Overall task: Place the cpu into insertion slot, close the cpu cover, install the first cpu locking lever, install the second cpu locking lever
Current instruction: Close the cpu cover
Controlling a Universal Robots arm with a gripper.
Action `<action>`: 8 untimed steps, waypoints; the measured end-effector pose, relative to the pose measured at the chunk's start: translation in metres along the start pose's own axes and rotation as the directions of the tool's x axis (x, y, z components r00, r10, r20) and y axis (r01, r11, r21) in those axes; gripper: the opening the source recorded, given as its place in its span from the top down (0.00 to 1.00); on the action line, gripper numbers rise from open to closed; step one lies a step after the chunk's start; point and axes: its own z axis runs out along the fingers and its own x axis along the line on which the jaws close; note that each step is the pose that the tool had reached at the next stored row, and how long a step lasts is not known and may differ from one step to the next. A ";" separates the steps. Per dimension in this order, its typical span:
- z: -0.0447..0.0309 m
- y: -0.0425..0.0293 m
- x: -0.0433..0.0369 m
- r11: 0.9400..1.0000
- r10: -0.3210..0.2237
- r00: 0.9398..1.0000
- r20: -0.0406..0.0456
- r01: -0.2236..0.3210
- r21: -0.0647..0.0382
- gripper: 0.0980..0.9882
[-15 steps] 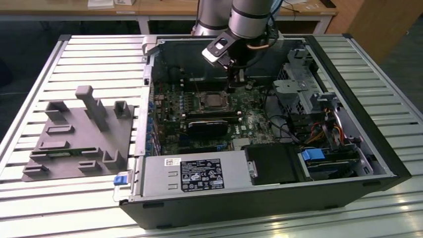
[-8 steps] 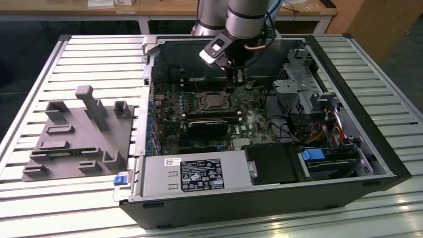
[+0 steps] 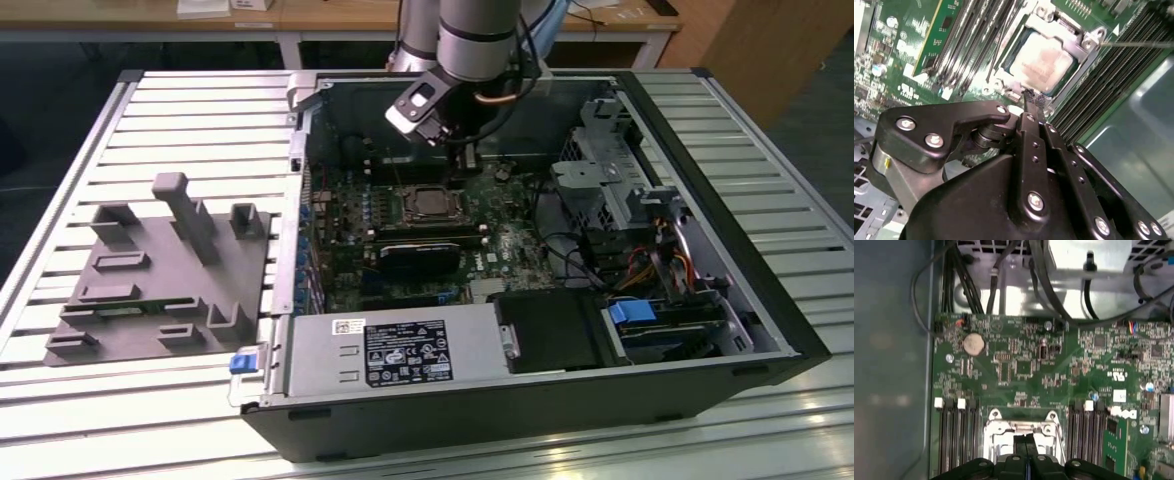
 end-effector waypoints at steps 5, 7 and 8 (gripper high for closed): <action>0.0022 -0.0102 -0.0031 1.000 0.000 1.000 0.000 0.000 -0.002 1.00; 0.0033 -0.0154 -0.0037 1.000 0.000 1.000 0.000 0.000 -0.002 1.00; 0.0037 -0.0181 -0.0039 1.000 0.000 1.000 0.000 0.000 -0.003 1.00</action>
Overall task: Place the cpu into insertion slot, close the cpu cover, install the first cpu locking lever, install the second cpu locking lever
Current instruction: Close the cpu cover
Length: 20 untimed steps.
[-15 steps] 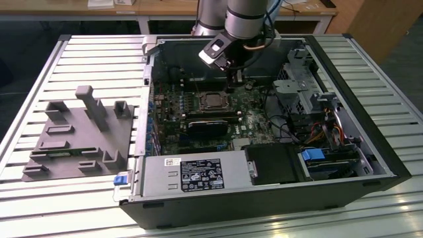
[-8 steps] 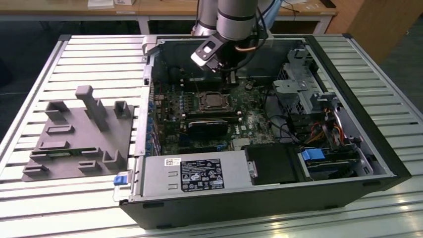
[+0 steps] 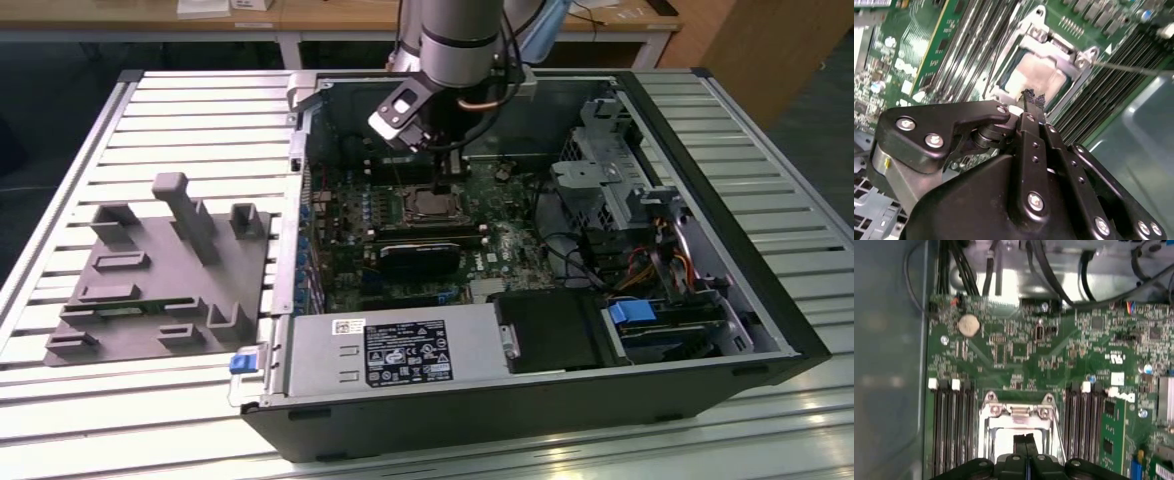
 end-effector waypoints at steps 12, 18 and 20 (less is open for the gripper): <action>0.0008 -0.0065 -0.0001 0.998 -0.069 0.998 0.000 0.069 -0.001 1.00; 0.0010 -0.0065 -0.0001 0.984 -0.178 0.984 0.000 0.178 -0.002 1.00; 0.0011 -0.0065 -0.0001 0.977 -0.213 0.977 0.001 0.213 -0.002 1.00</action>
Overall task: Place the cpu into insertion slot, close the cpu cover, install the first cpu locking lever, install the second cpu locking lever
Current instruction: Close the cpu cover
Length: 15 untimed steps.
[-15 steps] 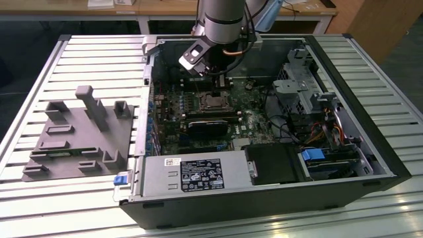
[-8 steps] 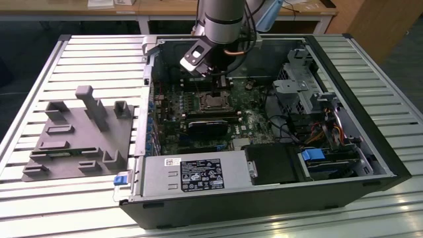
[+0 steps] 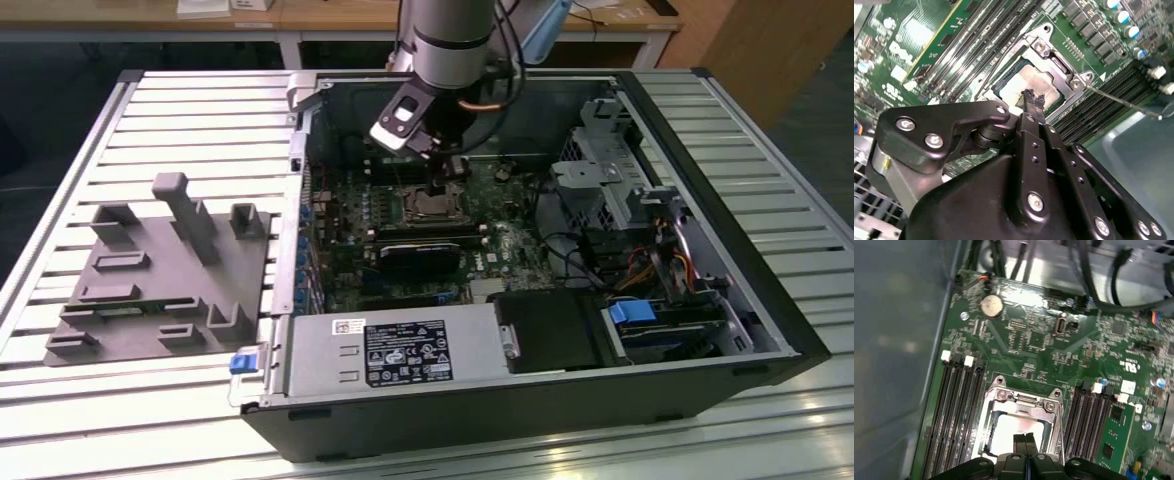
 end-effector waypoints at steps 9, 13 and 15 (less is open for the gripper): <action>0.0004 0.0000 0.0000 0.987 -0.163 0.987 0.000 0.163 -0.001 1.00; 0.0006 0.0000 0.0000 0.972 -0.235 0.972 0.000 0.235 -0.002 1.00; 0.0007 0.0000 0.0000 0.963 -0.269 0.963 0.000 0.269 -0.002 1.00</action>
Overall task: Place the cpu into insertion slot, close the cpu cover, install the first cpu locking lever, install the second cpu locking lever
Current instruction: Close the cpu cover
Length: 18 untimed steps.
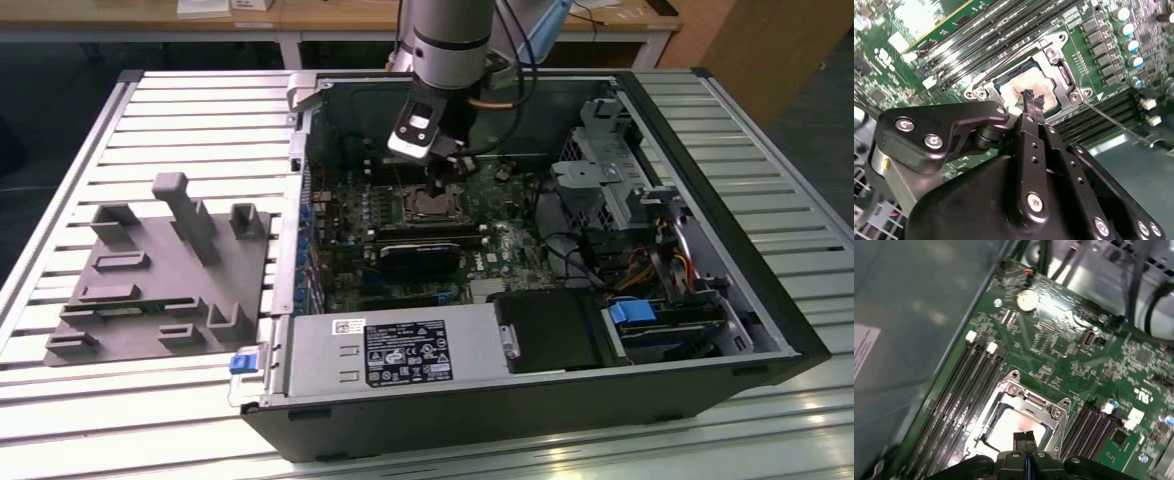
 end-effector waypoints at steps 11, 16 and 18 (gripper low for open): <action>0.0005 0.0000 0.0000 0.980 -0.199 0.980 0.000 0.199 -0.001 1.00; 0.0008 0.0000 0.0000 0.958 -0.287 0.958 0.000 0.287 -0.002 1.00; 0.0010 0.0000 0.0000 0.947 -0.322 0.947 0.001 0.322 -0.002 1.00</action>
